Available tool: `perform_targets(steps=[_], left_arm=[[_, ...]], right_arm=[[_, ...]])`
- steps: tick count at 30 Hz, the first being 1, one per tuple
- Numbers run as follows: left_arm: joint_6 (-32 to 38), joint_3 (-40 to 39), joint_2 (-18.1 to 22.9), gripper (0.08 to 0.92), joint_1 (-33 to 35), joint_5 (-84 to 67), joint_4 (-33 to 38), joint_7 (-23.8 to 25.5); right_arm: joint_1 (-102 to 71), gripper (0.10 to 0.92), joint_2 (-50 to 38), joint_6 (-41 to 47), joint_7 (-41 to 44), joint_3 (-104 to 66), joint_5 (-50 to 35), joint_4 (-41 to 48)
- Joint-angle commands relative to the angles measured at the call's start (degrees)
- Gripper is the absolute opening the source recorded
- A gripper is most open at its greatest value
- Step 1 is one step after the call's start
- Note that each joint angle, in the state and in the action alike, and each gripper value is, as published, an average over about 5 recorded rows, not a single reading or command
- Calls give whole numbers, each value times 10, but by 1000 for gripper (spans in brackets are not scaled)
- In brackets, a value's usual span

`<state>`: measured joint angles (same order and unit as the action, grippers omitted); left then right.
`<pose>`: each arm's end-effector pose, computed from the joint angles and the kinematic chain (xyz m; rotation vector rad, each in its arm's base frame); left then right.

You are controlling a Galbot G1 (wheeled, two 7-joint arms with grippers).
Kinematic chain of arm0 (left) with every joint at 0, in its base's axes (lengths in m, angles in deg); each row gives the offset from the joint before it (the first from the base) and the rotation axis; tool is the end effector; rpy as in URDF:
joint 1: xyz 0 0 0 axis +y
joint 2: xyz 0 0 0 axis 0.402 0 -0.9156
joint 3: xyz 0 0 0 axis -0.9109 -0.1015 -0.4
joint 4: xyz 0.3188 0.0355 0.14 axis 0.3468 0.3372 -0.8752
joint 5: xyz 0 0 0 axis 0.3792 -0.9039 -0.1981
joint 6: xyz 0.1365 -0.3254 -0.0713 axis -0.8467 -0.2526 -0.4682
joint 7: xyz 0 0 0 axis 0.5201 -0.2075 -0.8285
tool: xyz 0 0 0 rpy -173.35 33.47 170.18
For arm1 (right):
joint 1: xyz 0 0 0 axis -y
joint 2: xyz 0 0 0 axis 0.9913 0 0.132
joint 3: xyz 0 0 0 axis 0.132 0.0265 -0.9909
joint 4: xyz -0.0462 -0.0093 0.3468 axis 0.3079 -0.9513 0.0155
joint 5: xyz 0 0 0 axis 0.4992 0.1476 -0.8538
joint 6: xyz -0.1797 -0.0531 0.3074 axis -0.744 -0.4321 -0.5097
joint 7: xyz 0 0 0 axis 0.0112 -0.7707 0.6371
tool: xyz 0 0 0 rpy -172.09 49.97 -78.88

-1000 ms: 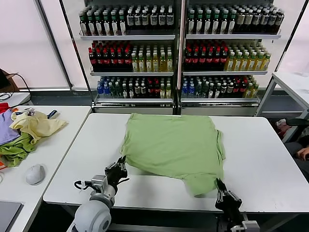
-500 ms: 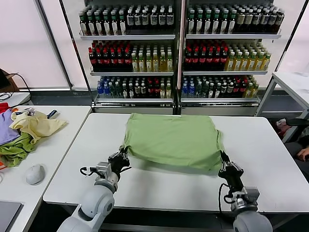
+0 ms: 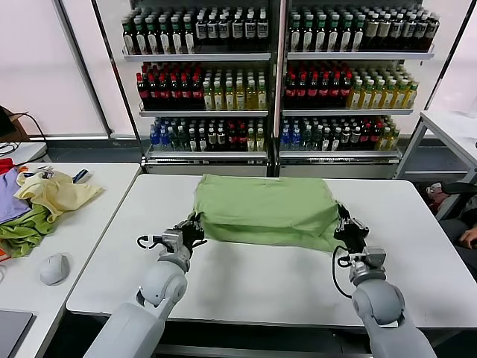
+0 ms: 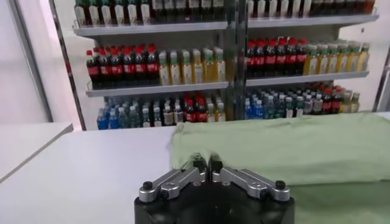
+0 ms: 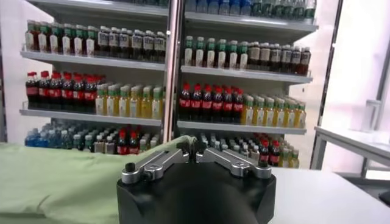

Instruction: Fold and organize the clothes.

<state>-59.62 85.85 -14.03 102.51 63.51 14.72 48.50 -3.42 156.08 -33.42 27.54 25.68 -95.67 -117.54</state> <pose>0.3898 -0.0282 -0.2807 -0.1639 -2.8027 -0.1310 0.3781 -0.0792 -0.2930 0.0186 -3.1084 0.1998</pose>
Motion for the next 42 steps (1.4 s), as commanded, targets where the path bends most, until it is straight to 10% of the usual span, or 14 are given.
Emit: perform_targets(steps=[1,7,28,34,42], left_arm=[[-7,-27,5,110,-52,24,-77,1],[-7,-24,6,242,-44,27,-72,0],[-2,19,-3,803,38,-6,-16,-15],[2,10,5,786,13,-17,-43,-17],[1,-2,14,559,6,-14,-64,-24]], right_arm=[[69,130,4,9,1,35,21,77],[59,181,17,49,19,43,54,77],[-87,774,9,192,-20,-42,-12,-39],[-78,821,10,228,-17,-31,-42,-30],[-78,765,13,219,-17,-18,-40,-21]])
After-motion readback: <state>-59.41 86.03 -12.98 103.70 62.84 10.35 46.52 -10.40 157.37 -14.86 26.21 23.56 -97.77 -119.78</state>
